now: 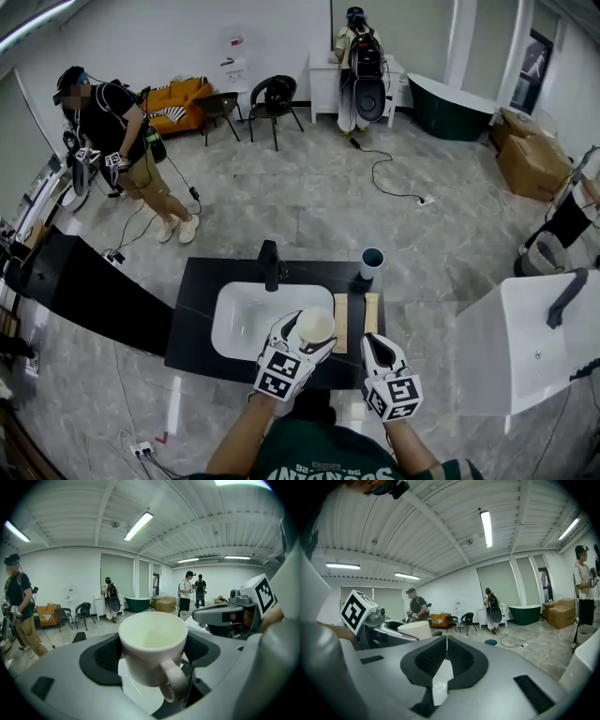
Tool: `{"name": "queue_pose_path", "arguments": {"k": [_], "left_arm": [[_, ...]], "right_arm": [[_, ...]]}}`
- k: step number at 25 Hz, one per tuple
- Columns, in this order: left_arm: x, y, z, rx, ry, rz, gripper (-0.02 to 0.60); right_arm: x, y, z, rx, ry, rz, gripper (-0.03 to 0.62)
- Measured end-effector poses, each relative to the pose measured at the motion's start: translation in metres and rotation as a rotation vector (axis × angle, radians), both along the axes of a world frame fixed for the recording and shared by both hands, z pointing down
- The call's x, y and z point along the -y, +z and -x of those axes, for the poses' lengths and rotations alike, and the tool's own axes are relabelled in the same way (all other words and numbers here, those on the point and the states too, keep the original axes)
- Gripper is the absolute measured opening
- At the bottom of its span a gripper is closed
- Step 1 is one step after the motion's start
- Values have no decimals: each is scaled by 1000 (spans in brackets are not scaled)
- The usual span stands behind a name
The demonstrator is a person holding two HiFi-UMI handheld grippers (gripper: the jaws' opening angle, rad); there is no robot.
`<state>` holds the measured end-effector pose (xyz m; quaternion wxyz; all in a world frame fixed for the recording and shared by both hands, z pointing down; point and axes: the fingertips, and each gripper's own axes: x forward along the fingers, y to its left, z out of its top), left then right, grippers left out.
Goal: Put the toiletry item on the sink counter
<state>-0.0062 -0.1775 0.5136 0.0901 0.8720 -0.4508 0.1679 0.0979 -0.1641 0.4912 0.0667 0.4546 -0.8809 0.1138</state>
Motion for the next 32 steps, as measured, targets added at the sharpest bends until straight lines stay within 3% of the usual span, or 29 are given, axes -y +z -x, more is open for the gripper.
{"name": "queue_pose_path", "arguments": {"k": [16,32], "left_arm": [[115,19,-10,-17,31,26,416],[173,69,-7,10,52,104,416]], "right_arm": [[96,17,11,-22,-7,33,43],[139,52,20,-24,14,129,43]]}}
